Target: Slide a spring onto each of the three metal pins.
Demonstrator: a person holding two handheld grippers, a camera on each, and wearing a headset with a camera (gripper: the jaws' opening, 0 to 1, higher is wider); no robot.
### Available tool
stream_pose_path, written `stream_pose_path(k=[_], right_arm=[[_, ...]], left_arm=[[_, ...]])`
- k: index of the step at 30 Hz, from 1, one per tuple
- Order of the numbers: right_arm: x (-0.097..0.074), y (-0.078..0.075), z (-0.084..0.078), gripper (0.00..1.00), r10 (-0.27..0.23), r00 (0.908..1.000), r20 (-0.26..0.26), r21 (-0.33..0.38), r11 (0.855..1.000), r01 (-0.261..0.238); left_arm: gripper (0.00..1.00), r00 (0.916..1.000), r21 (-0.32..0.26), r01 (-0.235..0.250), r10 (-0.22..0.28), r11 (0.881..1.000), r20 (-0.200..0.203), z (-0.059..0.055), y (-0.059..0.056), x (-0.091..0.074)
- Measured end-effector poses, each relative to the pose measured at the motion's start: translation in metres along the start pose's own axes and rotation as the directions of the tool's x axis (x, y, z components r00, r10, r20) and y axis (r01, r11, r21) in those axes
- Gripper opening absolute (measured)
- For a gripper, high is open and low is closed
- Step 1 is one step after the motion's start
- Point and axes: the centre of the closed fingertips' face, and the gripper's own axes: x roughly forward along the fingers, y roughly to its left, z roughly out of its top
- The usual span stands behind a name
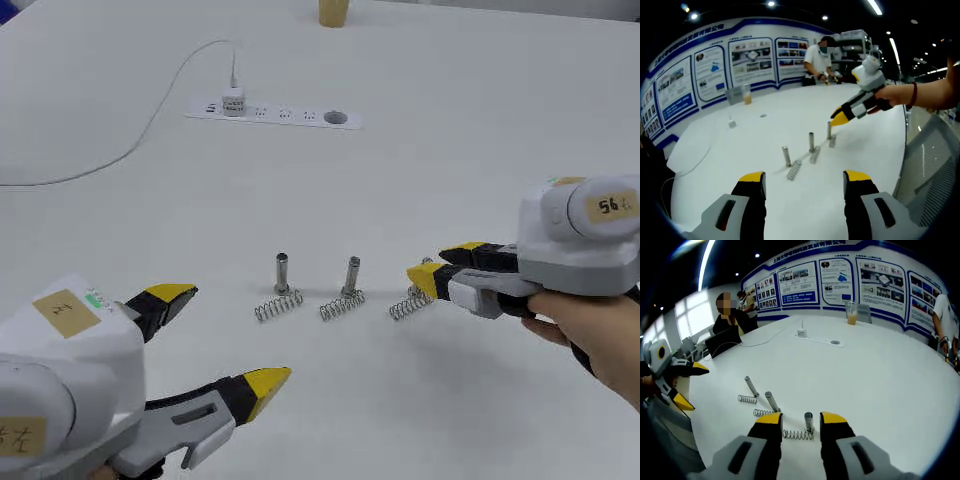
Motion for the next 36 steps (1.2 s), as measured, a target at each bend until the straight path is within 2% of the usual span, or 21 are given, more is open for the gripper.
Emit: stream_pose_path(k=[9,16,25,36], right_arm=[[-0.019,0.010,0.001,0.40,0.015,0.9967,0.080,0.015,1.000,-0.016],[-0.030,0.017,0.000,0.46,0.047,0.9923,0.114,0.019,0.999,-0.050],[-0.036,0.031,-0.004,0.50,0.098,0.9860,0.135,0.028,0.994,-0.102],[-0.042,0.040,-0.006,0.51,0.097,0.9838,0.151,0.068,0.992,-0.108]], left_arm=[[0.53,0.9996,0.043,0.022,-0.021,0.999,-0.019,-0.003,0.010,0.015],[0.46,0.9977,0.072,0.050,-0.046,0.996,-0.050,-0.010,0.013,0.030],[0.42,0.9932,0.125,0.083,-0.072,0.989,-0.092,-0.017,0.017,0.050],[0.32,0.9838,0.137,0.129,-0.109,0.982,-0.142,-0.031,0.023,0.074]])
